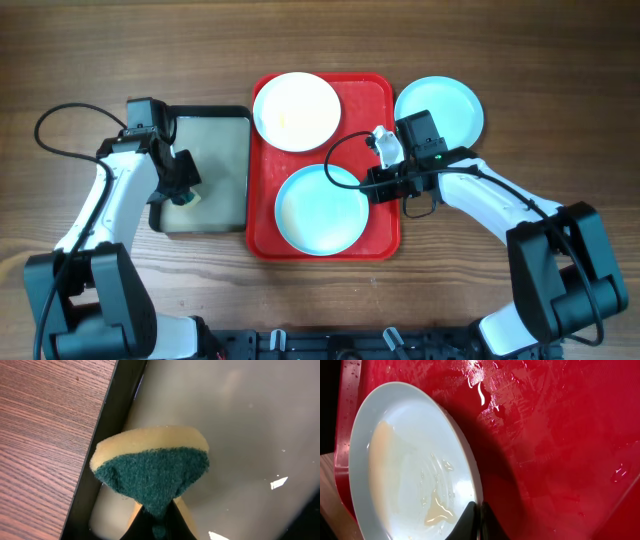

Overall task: Clean dirty plates on tray and stack at the side
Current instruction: 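Return the sponge to the black tray and release it with the left gripper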

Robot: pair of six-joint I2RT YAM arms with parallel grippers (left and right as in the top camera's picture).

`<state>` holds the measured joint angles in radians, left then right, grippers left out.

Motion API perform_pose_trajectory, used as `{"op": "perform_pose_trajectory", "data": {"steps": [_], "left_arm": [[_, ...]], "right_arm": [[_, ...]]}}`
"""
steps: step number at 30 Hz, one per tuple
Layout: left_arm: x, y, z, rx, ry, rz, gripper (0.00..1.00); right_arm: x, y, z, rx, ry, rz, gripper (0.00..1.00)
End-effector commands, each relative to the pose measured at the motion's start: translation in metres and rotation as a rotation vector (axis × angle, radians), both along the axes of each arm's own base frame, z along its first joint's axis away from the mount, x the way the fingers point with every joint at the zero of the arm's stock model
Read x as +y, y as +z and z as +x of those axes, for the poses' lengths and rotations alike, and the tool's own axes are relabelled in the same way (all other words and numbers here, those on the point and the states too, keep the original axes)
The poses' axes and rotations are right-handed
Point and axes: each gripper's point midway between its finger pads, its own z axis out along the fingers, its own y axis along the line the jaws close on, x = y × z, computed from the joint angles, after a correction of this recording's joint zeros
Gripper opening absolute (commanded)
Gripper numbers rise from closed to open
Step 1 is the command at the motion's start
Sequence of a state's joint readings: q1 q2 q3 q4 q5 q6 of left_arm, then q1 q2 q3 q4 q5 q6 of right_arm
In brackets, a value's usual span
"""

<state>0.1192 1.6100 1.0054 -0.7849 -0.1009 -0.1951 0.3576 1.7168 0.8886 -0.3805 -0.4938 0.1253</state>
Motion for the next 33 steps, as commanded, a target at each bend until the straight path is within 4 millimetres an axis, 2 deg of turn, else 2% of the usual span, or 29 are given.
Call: {"op": "perform_pose_trajectory", "data": {"steps": [1,3,4,6,8,11,13,14,16,17,18,20,21,22,23,26,28,31,33], "left_arm": [[0.005,-0.005,-0.002,0.018,-0.009,0.026,0.07],[0.006,-0.006,-0.003,0.023,-0.008,0.031,0.11],[0.006,-0.006,-0.003,0.023,-0.008,0.031,0.15],[0.006,-0.006,-0.002,0.021,-0.008,0.031,0.37],[0.006,-0.005,-0.001,0.013,-0.007,0.032,0.41],[0.005,0.007,0.009,-0.032,0.006,0.019,0.45],[-0.001,0.027,0.021,-0.108,0.012,-0.02,0.46],[-0.001,0.039,0.026,-0.148,0.033,-0.023,0.47],[-0.001,0.069,0.037,-0.25,0.064,-0.045,0.49],[-0.003,0.099,0.043,-0.36,0.09,-0.078,0.5],[-0.001,0.112,0.043,-0.408,0.111,-0.086,0.55],[0.005,0.133,0.039,-0.473,0.135,-0.08,0.58],[0.008,0.141,0.037,-0.498,0.141,-0.076,0.63],[0.009,0.147,0.035,-0.517,0.145,-0.071,0.89],[0.01,0.15,0.033,-0.525,0.146,-0.07,0.95],[0.009,0.148,0.031,-0.512,0.147,-0.071,0.95],[0.009,0.148,0.03,-0.51,0.148,-0.072,0.99],[0.009,0.145,0.026,-0.489,0.149,-0.074,1.0],[0.008,0.143,0.024,-0.478,0.15,-0.075,1.0]], "right_arm": [[0.007,0.007,0.005,-0.023,0.027,0.023,0.04],[0.007,0.007,0.005,-0.023,0.027,0.023,0.04],[0.007,0.007,0.005,-0.023,0.027,0.023,0.04],[0.007,0.007,0.005,-0.023,0.027,0.023,0.05],[0.007,0.007,0.005,-0.023,0.027,0.023,0.06],[0.006,0.007,0.005,-0.026,0.023,0.015,0.18],[0.004,0.005,0.007,-0.02,0.001,0.001,0.3],[0.001,0.004,0.008,-0.016,-0.015,-0.013,0.32],[0.0,0.003,0.007,-0.015,-0.018,-0.017,0.33],[-0.001,-0.002,0.006,-0.008,-0.015,-0.03,0.33],[-0.001,-0.006,0.005,-0.002,-0.014,-0.044,0.33],[0.002,-0.013,0.001,0.008,0.0,-0.059,0.32],[0.004,-0.012,0.001,0.003,0.01,-0.059,0.29],[0.004,-0.013,0.001,0.0,0.008,-0.064,0.24],[0.004,-0.013,0.001,0.0,0.008,-0.064,0.23],[0.002,-0.015,0.001,0.001,0.008,-0.079,0.21],[0.0,-0.017,0.0,-0.003,0.009,-0.105,0.15],[0.001,-0.018,0.0,-0.016,0.014,-0.126,0.08],[0.001,-0.019,-0.001,-0.014,0.014,-0.127,0.09]]}}
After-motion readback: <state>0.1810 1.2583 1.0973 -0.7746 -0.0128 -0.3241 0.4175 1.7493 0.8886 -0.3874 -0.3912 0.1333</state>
